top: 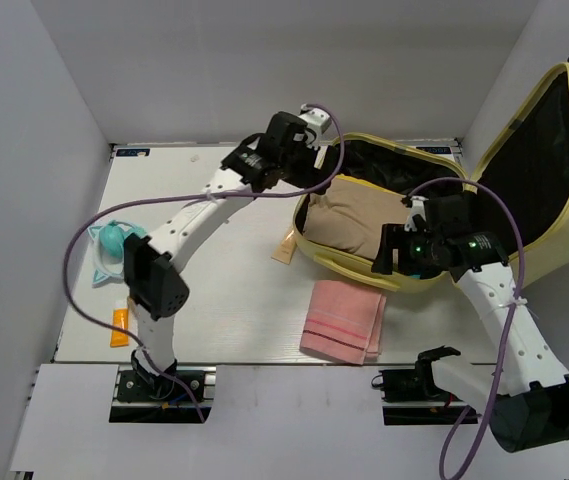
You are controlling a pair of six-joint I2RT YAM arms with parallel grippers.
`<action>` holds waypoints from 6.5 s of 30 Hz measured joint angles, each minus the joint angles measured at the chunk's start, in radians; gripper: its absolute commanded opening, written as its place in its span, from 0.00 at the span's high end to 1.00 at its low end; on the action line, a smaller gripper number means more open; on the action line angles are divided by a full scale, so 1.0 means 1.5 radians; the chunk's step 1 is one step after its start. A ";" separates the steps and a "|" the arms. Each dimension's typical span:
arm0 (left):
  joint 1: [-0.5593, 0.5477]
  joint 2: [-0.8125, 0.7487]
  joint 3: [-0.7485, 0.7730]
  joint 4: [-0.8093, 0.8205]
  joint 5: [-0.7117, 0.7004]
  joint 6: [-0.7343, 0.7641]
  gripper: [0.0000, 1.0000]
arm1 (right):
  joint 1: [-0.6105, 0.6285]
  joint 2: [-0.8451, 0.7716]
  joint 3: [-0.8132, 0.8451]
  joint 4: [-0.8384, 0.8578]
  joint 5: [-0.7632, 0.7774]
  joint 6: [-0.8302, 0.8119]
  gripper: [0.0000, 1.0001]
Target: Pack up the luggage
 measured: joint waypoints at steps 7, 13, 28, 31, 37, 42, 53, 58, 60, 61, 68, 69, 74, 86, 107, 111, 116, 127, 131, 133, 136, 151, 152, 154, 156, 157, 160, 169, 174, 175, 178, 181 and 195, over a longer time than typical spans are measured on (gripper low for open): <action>-0.048 -0.271 -0.268 -0.030 -0.037 -0.042 0.00 | 0.081 0.000 -0.035 -0.018 0.061 -0.026 0.19; -0.147 -0.358 -0.565 -0.034 -0.069 -0.155 0.00 | 0.080 -0.053 -0.064 0.042 0.169 0.014 0.10; -0.172 -0.262 -0.750 0.327 0.105 -0.279 0.00 | 0.080 -0.094 -0.095 0.129 0.284 0.071 0.10; -0.174 -0.215 -0.754 0.380 0.125 -0.291 0.00 | 0.080 -0.096 -0.103 0.131 0.293 0.074 0.10; -0.186 -0.157 -0.725 0.439 0.152 -0.302 0.17 | 0.080 -0.104 -0.115 0.141 0.314 0.081 0.10; -0.217 -0.107 -0.666 0.413 0.131 -0.291 0.51 | 0.081 -0.118 -0.122 0.143 0.332 0.086 0.10; -0.261 -0.132 -0.639 0.289 0.054 -0.224 1.00 | 0.080 -0.151 -0.126 0.144 0.359 0.089 0.10; -0.292 -0.199 -0.639 0.236 0.026 -0.130 1.00 | 0.081 -0.161 -0.126 0.144 0.362 0.089 0.10; -0.301 -0.239 -0.639 0.226 0.023 -0.093 1.00 | 0.081 -0.167 -0.126 0.144 0.366 0.089 0.10; -0.305 -0.259 -0.637 0.222 0.023 -0.076 1.00 | 0.081 -0.172 -0.128 0.146 0.371 0.089 0.10; -0.311 -0.328 -0.552 0.184 0.023 0.027 1.00 | 0.081 -0.231 -0.151 0.146 0.440 0.112 0.10; -0.311 -0.328 -0.535 0.178 0.023 0.036 1.00 | 0.081 -0.242 -0.153 0.146 0.457 0.119 0.10; -0.310 -0.303 -0.391 0.116 0.023 0.094 1.00 | 0.081 -0.319 -0.167 0.138 0.562 0.170 0.10; -0.285 -0.079 0.007 0.030 0.025 0.151 1.00 | 0.080 -0.371 -0.172 0.139 0.650 0.213 0.10; -0.016 0.135 0.073 0.094 0.215 -0.110 0.00 | 0.080 -0.270 -0.156 0.140 0.614 0.193 0.10; -0.013 0.134 0.073 0.091 0.220 -0.102 0.00 | 0.080 -0.191 -0.114 0.146 0.569 0.179 0.10; -0.003 0.116 0.044 0.080 0.206 -0.098 0.00 | 0.080 -0.078 -0.052 0.166 0.490 0.170 0.15; 0.055 0.079 -0.019 0.048 0.176 -0.096 0.00 | 0.080 0.179 0.061 0.227 0.336 0.182 0.20; 0.051 0.085 -0.015 0.051 0.191 -0.100 0.07 | 0.080 0.220 0.061 0.233 0.326 0.185 0.23; 0.050 0.093 -0.012 0.056 0.205 -0.105 0.10 | 0.080 0.235 0.061 0.234 0.325 0.186 0.26; 0.049 0.106 -0.010 0.061 0.224 -0.113 0.13 | 0.080 0.249 0.060 0.242 0.319 0.188 0.32; 0.018 0.174 0.025 0.083 0.303 -0.128 0.50 | 0.071 0.254 0.002 0.274 0.304 0.214 0.52; 0.015 0.179 0.028 0.086 0.305 -0.131 0.56 | 0.071 0.252 -0.004 0.280 0.300 0.212 0.60; 0.010 0.186 0.030 0.089 0.310 -0.134 0.69 | 0.071 0.243 -0.016 0.294 0.290 0.216 0.73; 0.009 0.188 0.030 0.090 0.314 -0.136 0.75 | 0.069 0.228 -0.024 0.308 0.280 0.215 0.86; 0.009 0.188 0.030 0.091 0.316 -0.136 0.81 | 0.068 0.219 -0.026 0.313 0.275 0.214 0.89; 0.010 0.188 0.033 0.098 0.322 -0.138 0.88 | 0.068 0.197 -0.027 0.322 0.267 0.207 1.00; 0.006 0.185 0.056 0.129 0.335 -0.140 0.88 | 0.068 0.145 -0.013 0.316 0.277 0.181 1.00; -0.003 0.184 0.056 0.142 0.338 -0.145 0.88 | 0.068 0.113 -0.013 0.297 0.315 0.170 1.00; -0.003 0.184 0.056 0.143 0.339 -0.147 0.88 | 0.068 0.109 -0.014 0.294 0.320 0.169 1.00; -0.007 0.185 0.056 0.144 0.340 -0.157 0.88 | 0.068 0.105 -0.019 0.285 0.330 0.170 1.00; -0.007 0.185 0.053 0.145 0.339 -0.163 0.77 | 0.068 0.106 -0.036 0.280 0.337 0.171 0.91; -0.009 0.187 0.036 0.074 0.243 -0.114 0.00 | 0.064 0.097 -0.016 0.216 0.336 0.163 0.18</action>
